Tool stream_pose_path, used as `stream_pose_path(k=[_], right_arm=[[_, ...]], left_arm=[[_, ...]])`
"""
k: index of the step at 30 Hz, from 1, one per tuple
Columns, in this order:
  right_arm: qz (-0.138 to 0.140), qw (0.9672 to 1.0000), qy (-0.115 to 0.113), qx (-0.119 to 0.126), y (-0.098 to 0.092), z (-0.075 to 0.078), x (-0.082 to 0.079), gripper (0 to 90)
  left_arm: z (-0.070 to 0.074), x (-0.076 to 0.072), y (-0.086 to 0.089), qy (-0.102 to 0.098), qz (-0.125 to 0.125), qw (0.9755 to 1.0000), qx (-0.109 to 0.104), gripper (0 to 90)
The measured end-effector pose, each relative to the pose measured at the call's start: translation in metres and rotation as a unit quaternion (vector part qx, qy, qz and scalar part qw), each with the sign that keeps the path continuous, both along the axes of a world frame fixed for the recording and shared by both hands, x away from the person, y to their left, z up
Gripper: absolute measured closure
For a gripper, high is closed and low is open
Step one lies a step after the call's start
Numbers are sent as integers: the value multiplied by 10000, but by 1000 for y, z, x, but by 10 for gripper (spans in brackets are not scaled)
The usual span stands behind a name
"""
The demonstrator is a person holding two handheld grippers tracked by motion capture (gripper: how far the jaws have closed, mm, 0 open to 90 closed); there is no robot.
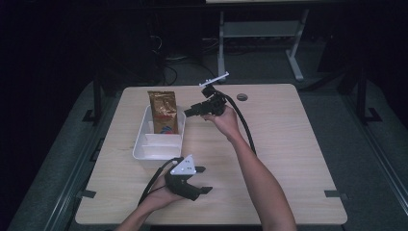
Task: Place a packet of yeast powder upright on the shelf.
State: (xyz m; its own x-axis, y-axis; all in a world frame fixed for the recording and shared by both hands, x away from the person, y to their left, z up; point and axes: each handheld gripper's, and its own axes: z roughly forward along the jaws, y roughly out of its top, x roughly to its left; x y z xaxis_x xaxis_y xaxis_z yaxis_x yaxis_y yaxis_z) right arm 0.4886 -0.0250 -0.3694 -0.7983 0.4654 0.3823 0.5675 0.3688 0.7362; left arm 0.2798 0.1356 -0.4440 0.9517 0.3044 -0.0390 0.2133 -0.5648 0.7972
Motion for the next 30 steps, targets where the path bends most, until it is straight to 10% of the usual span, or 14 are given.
stream_pose_path(k=[30], right_arm=[[-130, 9996, -88, 227, -100, 4, -61, 420]], left_arm=[[1, 2, 3, 91, 127, 9998, -115, 252]])
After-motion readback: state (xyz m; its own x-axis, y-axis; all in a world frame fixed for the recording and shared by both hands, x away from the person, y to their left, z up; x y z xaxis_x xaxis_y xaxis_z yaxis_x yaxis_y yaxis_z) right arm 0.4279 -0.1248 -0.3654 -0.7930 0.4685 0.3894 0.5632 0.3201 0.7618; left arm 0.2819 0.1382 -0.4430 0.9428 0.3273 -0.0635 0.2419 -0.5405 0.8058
